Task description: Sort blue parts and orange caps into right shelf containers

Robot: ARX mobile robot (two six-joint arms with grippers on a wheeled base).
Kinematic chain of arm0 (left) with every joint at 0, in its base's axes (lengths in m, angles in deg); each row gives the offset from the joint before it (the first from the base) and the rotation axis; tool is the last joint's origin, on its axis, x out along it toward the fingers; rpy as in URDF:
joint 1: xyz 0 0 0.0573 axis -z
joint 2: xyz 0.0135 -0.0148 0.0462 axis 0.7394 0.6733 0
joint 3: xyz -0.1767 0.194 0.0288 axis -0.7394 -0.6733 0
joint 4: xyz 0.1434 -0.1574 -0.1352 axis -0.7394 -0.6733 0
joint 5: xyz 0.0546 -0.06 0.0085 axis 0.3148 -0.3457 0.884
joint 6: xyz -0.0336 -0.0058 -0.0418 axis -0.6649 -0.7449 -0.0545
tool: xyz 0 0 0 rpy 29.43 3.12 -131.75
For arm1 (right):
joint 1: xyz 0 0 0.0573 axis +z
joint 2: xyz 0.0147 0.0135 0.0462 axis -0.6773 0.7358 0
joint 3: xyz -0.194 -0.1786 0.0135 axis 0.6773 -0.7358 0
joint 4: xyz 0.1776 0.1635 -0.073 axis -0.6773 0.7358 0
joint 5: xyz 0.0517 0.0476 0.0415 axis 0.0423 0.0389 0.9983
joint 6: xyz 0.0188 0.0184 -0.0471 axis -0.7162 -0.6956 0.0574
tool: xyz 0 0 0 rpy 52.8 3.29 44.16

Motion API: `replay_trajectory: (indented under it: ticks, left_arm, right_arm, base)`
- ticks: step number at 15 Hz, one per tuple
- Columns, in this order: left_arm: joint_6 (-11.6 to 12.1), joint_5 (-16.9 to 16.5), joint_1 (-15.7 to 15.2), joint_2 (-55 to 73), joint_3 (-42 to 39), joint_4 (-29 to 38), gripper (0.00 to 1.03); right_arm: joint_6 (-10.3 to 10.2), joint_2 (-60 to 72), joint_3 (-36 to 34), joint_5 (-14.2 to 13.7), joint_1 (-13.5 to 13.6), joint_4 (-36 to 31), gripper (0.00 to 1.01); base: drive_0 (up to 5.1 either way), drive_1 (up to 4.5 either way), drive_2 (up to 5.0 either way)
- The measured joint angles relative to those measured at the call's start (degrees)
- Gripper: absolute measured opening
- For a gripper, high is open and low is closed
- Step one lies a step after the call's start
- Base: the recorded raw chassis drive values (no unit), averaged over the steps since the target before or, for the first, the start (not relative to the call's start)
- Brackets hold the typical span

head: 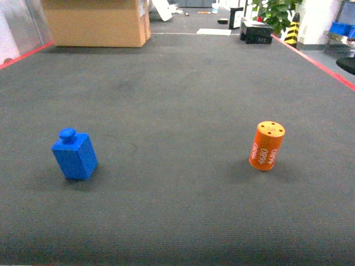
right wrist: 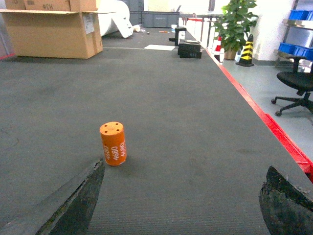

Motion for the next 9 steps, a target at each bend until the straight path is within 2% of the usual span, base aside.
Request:
replay_trajectory:
  ticks: [9]
  left_arm:
    - [0.02,0.0,0.0,0.0,0.0,0.02,0.98]
  right_arm:
    - [0.0,0.0,0.0,0.02,0.0,0.0,0.98]
  base:
    - [0.0,0.0,0.0]
